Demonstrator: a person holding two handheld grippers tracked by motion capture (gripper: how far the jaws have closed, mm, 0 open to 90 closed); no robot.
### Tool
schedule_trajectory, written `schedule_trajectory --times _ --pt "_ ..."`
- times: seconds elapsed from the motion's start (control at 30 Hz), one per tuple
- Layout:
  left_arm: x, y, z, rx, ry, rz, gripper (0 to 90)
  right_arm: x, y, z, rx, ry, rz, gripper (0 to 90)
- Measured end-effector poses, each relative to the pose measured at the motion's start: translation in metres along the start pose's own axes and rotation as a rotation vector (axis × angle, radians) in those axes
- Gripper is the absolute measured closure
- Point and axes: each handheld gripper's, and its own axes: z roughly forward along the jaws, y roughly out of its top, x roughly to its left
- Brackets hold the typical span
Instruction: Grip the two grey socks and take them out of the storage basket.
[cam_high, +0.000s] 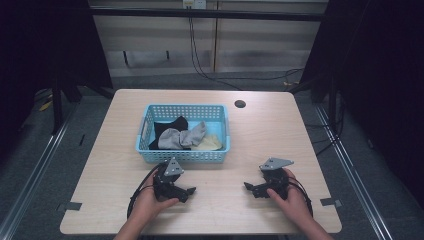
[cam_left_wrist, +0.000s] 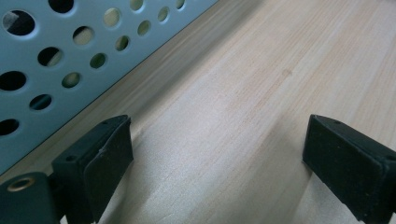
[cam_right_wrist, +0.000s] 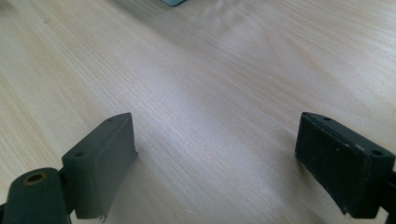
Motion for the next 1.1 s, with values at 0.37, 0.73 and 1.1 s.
schedule_trajectory --times 0.37,0.73,1.1 --pt "0.000 0.018 -0.012 0.200 -0.043 -0.084 18.7 0.000 0.000 0.000 -0.002 0.001 0.000 11.5" --pt "0.014 0.042 -0.038 0.333 -0.050 -0.151 21.7 0.000 0.000 0.000 -0.003 0.001 -0.001 11.6" --pt "0.027 0.075 -0.054 0.410 -0.055 -0.156 22.6 0.000 0.000 0.000 -0.002 0.001 0.000 11.5"
